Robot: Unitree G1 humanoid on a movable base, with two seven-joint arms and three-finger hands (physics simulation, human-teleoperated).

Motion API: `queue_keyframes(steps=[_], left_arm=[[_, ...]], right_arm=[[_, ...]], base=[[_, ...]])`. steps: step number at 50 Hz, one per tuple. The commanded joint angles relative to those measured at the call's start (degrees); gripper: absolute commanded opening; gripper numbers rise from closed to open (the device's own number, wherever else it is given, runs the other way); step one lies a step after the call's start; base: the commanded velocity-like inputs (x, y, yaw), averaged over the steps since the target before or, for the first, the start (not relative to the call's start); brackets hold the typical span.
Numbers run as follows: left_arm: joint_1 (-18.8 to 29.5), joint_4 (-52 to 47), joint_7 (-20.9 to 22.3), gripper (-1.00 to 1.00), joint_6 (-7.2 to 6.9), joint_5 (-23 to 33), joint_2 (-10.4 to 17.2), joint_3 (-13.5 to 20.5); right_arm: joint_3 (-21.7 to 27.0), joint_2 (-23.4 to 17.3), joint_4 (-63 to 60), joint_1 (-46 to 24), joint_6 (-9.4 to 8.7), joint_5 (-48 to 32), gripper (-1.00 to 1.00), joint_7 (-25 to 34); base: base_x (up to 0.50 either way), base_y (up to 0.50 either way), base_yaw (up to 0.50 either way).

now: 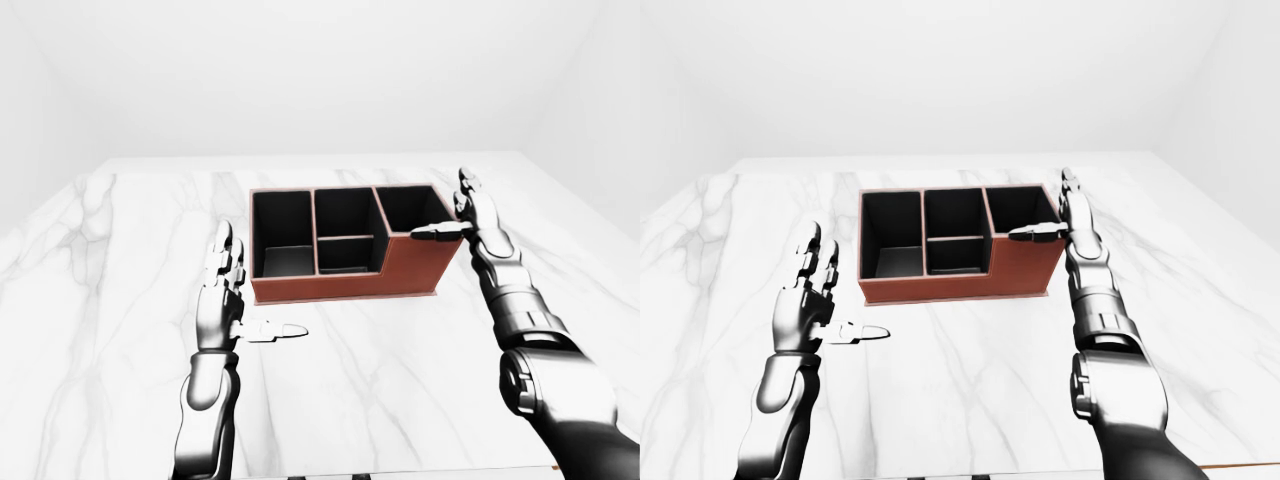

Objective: Pick up the book and place it in the right compartment of the caddy.

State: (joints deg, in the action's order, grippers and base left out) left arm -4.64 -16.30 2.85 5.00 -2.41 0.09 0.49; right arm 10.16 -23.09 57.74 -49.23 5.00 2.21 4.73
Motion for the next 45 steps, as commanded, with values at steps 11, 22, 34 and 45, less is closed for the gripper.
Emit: queue_keyframes(steps=[11, 22, 34, 45], left_arm=[[-0.2, -0.7, 0.2, 1.0, 0.0, -0.3, 0.0, 0.0], [-0.3, -0.2, 0.3, 1.0, 0.0, -0.3, 0.0, 0.0], [-0.4, -0.8, 0.3, 1.0, 0.0, -0.4, 0.0, 0.0], [-0.1, -0.3, 0.3, 1.0, 0.0, -0.5, 0.0, 0.2]], right_arm=[[1.4, -0.2, -35.9, 1.6, -5.46, 3.6, 1.0, 1.1], [1.9, -1.0, -66.8, -2.0, -10.0, 7.3, 1.0, -0.8], [2.0, -1.4, -85.3, -6.7, -10.0, 8.8, 1.0, -2.3], [3.2, -3.0, -103.1, -11.8, -10.0, 14.7, 1.0, -7.0]], base=[[0.0, 0.0, 0.0], [0.0, 0.0, 0.0], [0.0, 0.0, 0.0], [0.0, 0.0, 0.0]])
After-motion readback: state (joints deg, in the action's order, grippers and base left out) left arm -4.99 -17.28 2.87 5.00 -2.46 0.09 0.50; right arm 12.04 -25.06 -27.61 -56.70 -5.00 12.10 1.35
